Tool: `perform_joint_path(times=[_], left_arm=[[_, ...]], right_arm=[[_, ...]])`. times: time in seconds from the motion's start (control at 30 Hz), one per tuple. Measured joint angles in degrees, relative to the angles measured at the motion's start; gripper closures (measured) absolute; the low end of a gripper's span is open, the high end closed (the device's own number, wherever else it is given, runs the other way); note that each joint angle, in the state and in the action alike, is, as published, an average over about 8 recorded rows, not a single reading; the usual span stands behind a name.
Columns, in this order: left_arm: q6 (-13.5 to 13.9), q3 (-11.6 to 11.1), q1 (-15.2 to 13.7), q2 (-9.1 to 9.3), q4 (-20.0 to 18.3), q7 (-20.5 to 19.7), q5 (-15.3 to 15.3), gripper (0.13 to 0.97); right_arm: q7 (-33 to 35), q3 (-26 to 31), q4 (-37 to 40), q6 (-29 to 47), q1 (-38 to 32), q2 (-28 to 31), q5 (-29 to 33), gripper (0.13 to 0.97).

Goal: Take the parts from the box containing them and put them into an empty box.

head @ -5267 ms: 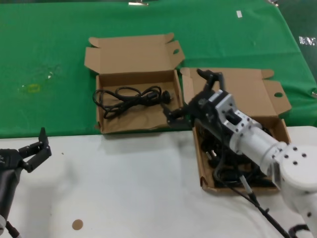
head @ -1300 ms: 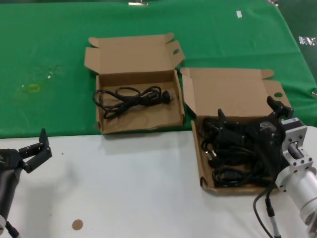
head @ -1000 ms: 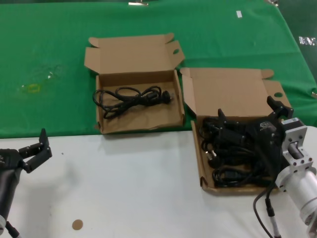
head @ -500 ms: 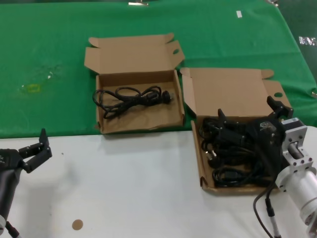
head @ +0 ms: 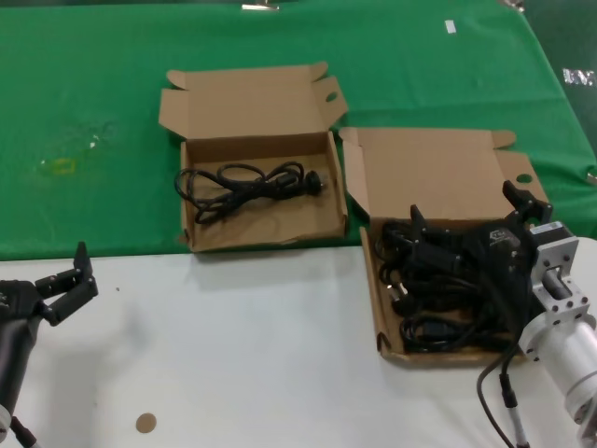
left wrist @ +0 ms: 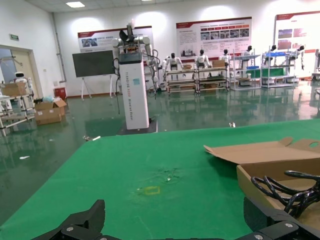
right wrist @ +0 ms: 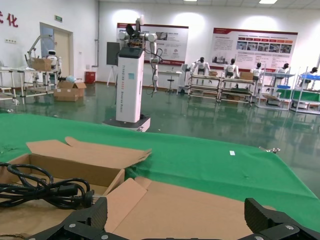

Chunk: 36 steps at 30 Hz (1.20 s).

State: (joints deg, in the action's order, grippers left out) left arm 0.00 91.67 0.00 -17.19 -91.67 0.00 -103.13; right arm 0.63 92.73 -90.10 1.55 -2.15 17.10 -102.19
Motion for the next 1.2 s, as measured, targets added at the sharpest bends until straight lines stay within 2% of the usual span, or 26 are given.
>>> perform_joint_path(times=[1.2], left_arm=[[0.0,0.0,0.0,0.0,0.0,0.0,0.0,0.132]], right_arm=[[0.0,0.0,0.0,0.0,0.0,0.0,0.0,0.129]])
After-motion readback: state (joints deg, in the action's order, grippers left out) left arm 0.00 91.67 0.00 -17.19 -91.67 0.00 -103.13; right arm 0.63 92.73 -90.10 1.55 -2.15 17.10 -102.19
